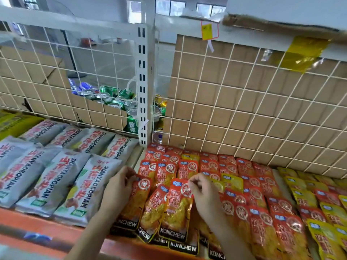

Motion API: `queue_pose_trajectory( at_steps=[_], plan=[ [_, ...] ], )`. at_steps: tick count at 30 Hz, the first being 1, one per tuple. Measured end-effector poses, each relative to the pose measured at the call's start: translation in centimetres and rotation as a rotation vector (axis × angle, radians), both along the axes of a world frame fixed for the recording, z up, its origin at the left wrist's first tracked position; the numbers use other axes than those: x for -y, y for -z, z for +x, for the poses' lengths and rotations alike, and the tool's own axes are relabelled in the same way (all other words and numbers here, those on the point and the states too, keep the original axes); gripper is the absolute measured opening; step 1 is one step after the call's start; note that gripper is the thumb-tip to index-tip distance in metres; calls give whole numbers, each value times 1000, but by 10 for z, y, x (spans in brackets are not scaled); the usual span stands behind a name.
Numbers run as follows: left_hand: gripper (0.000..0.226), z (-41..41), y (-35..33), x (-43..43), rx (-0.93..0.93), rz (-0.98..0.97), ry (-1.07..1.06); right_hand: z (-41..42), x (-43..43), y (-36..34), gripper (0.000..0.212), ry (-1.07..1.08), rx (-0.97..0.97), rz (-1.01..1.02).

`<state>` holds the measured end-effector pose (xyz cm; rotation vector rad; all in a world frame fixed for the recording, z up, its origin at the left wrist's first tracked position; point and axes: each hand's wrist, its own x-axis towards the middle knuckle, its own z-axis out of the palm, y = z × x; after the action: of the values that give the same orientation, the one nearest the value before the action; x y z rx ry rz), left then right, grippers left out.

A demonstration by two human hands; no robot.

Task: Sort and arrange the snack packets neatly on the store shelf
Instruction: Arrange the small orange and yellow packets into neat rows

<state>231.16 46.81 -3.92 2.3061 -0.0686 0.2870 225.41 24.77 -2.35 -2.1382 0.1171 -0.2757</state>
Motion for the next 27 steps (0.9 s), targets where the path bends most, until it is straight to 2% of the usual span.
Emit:
queue_pose_trajectory(
  at_steps=[9,12,16,18,22,27],
  plan=[
    [6,-1,4,4,31,78,40,8,-13,0,18,-19,-46,29],
    [8,0,7,2,49,72,35,8,-27,7,17,-28,-34,-75],
    [11,-1,9,1,66,31,41,7,-39,15,12,-2,114,-359],
    [12,-1,9,1,66,10,52,8,-39,17,10,0,144,-428],
    [12,-2,7,2,75,8,59,7,-30,18,6,26,175,-474],
    [15,-2,-4,14,136,23,108,1,2,9,17,101,167,-412]
  ],
)
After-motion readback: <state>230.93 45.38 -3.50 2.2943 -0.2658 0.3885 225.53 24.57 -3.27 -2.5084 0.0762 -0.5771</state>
